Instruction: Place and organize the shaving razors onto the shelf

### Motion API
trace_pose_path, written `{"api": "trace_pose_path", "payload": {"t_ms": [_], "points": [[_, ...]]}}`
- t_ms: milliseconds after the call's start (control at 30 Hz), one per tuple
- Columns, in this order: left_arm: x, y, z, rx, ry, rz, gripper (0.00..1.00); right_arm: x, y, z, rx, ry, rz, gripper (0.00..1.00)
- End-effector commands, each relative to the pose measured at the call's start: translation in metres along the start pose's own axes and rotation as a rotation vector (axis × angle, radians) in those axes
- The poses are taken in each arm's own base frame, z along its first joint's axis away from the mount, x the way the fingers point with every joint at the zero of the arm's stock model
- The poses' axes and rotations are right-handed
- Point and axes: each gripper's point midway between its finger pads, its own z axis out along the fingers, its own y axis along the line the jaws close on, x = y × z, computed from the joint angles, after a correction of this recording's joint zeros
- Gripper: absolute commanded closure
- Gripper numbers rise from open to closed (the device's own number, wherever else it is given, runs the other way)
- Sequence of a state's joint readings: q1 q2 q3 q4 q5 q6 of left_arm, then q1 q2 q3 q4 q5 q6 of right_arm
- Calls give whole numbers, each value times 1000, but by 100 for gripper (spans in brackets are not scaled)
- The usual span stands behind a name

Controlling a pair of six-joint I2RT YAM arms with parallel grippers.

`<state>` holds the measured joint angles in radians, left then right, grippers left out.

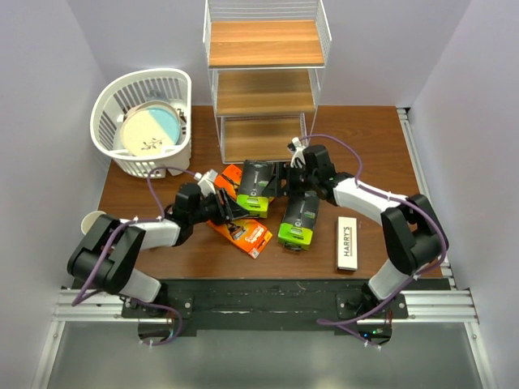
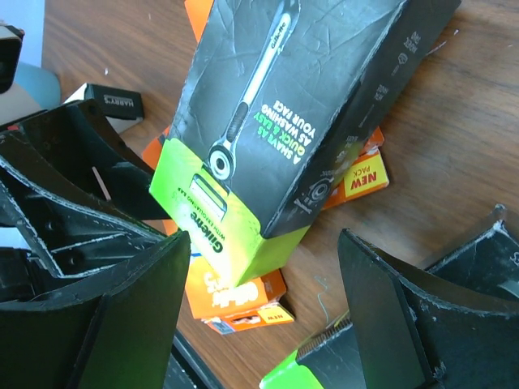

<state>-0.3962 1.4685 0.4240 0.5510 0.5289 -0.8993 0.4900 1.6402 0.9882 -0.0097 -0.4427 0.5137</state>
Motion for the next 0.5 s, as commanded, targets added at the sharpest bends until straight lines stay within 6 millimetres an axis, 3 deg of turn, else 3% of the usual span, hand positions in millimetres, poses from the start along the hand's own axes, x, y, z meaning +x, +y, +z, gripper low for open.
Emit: {"api": "trace_pose_path", "payload": {"t_ms": [0, 167, 300, 400, 433, 467], "points": [[-16, -21, 11, 76, -36, -1, 50, -7, -2, 9, -2, -34, 21, 22], [-12, -24, 25, 115, -1, -18, 56, -7, -6, 12, 11, -33, 33, 22], [-20, -28, 32, 137, -13, -20, 61, -6, -7, 15, 7, -28, 42, 21], [-28, -35, 35, 168, -33, 2, 76, -8, -5, 21, -13, -27, 48, 20], [-32, -37, 36, 172, -46, 9, 87, -7, -8, 25, -9, -21, 54, 20], [-35, -38, 36, 175, -59, 21, 92, -9, -9, 27, -9, -23, 55, 20]]}}
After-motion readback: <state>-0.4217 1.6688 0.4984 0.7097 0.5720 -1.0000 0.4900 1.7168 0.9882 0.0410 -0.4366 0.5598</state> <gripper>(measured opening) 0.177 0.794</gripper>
